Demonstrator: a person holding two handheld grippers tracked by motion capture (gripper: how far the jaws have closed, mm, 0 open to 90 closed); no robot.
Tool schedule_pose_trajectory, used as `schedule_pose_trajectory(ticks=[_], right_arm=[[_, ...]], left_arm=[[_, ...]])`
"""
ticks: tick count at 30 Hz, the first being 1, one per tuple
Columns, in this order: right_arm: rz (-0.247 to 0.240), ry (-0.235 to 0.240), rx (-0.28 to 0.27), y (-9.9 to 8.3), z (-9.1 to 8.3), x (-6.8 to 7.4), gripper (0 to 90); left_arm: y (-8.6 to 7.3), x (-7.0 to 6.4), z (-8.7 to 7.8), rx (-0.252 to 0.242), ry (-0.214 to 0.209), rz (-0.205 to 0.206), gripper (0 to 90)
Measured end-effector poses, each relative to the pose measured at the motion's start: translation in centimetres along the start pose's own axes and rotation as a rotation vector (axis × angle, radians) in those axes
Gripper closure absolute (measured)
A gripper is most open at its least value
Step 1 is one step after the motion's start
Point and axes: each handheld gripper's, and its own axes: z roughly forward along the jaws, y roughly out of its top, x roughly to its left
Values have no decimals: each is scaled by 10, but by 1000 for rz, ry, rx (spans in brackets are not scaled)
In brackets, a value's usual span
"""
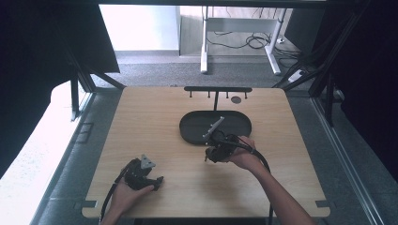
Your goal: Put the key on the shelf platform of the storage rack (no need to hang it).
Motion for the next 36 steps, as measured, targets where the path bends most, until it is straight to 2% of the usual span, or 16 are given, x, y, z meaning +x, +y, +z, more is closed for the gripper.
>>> schedule_pose_trajectory(ticks=[8, 14, 25, 36], right_arm=[[5, 6, -6, 1, -1, -3, 490], [9, 10, -15, 9, -4, -9, 490], [28, 25, -42, 29, -8, -27, 491], [56, 25, -47, 37, -2, -53, 491]], left_arm=[[0, 1, 0, 1, -4, -2, 227], [0, 1, 0, 4, -4, 1, 228], [0, 1, -1, -9, 1, -9, 230], [0, 1, -4, -29, 10, -21, 235]])
